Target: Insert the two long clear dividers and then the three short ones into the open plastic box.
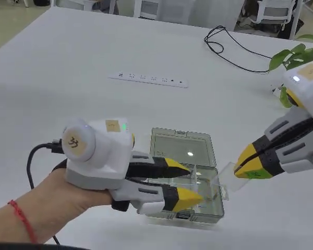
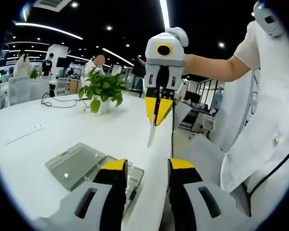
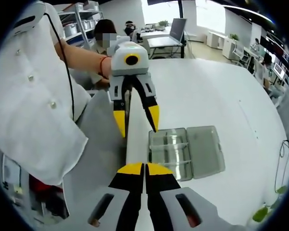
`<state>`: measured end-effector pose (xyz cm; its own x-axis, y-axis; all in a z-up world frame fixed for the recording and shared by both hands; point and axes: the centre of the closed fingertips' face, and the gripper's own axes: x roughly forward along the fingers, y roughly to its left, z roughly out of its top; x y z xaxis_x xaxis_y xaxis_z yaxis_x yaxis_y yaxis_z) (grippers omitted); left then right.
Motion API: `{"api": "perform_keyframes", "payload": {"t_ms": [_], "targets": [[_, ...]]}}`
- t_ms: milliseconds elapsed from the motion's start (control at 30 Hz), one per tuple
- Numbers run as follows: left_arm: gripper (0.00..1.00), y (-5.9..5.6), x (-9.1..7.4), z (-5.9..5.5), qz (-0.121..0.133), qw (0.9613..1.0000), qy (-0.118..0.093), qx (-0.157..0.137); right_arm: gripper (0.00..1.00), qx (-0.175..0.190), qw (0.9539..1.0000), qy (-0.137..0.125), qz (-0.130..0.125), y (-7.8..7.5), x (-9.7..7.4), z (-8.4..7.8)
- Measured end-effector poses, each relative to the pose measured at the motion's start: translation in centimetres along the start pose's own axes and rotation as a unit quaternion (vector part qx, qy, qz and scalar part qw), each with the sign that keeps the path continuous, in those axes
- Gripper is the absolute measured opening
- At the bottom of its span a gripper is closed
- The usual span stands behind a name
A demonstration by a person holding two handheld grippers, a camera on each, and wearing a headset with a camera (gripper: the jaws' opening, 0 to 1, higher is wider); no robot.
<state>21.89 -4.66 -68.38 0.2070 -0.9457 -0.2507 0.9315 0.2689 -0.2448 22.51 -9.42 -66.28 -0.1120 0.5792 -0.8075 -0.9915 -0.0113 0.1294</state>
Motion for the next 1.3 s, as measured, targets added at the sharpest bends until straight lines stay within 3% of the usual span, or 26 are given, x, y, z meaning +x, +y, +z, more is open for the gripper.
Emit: {"api": "perform_keyframes", "payload": {"t_ms": [267, 600, 700, 967, 1167, 1300], "targets": [[0.53, 1.9, -1.7, -1.5, 0.040, 0.9991, 0.009, -0.002, 0.03, 0.000, 0.9996, 0.019, -0.022, -1.8, 0.6, -0.9], [0.75, 3.3, -3.3, -3.1, 0.063, 0.9978, 0.019, -0.004, 0.03, -0.005, 0.9982, 0.046, -0.039, -3.8, 2.3, -2.4], [0.81, 3.4, -3.4, -3.4, 0.065, 0.9976, 0.023, -0.001, 0.03, -0.011, 0.9973, 0.058, -0.044, -4.8, 3.0, -3.1], [0.95, 3.4, -3.5, -4.2, 0.064, 0.9974, 0.031, -0.007, 0.03, -0.019, 0.9956, 0.081, -0.044, -5.5, 5.3, -4.3], [1.00, 3.3, -3.5, -4.8, 0.062, 0.9973, 0.037, -0.012, 0.03, -0.023, 0.9939, 0.099, -0.043, -6.1, 7.0, -5.8], [1.00, 3.2, -3.5, -4.9, 0.060, 0.9974, 0.038, -0.012, 0.03, -0.029, 0.9925, 0.111, -0.044, -5.9, 7.3, -5.9]]}}
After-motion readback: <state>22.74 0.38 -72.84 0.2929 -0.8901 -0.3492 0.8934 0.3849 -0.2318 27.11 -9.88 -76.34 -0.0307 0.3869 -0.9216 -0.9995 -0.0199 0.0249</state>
